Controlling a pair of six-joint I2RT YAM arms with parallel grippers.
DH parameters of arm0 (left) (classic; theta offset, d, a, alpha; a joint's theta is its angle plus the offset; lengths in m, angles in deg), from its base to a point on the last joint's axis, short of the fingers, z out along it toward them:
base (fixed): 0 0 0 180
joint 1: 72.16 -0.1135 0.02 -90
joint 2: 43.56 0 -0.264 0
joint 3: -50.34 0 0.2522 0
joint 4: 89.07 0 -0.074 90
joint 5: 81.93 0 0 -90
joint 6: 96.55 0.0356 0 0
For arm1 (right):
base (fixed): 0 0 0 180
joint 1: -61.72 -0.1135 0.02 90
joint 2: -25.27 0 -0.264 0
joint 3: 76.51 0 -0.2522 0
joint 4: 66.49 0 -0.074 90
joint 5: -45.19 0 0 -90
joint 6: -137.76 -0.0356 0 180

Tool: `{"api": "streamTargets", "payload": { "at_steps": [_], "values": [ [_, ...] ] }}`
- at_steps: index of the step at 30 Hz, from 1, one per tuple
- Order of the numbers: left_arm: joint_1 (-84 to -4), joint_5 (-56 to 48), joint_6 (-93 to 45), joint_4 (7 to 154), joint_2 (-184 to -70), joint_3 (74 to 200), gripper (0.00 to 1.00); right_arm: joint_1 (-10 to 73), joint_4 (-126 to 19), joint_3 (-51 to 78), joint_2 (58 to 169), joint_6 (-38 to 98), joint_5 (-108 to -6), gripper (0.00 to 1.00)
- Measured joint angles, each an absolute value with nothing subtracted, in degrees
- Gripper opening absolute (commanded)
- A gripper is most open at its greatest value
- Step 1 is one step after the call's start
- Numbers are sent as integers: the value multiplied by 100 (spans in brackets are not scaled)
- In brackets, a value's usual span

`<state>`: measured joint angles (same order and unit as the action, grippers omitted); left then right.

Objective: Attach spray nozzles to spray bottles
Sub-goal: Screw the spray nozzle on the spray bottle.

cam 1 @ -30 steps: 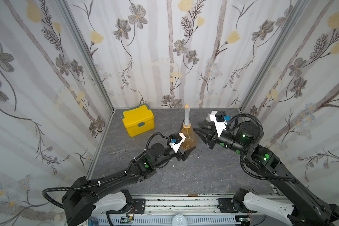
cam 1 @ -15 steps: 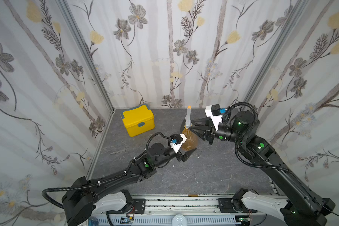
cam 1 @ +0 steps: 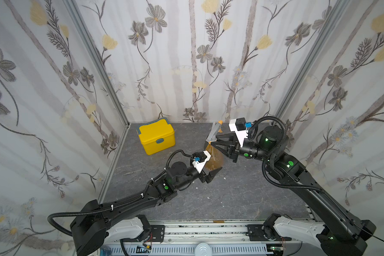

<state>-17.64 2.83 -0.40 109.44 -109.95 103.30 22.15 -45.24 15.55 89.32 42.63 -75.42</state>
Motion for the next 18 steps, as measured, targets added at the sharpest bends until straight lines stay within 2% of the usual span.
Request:
{"api": "streamTargets", "payload": {
  "at_steps": [12, 18],
  "values": [
    [-1773, 666, -114, 10850, -11039, 10396, 75, 1124, -4487, 1557, 8917, 4373, -4994, 20],
    [-1773, 885, -118, 10719, -11082, 10400, 75, 405, -4443, 1531, 9079, 4331, -3282, 20]
  ]
}}
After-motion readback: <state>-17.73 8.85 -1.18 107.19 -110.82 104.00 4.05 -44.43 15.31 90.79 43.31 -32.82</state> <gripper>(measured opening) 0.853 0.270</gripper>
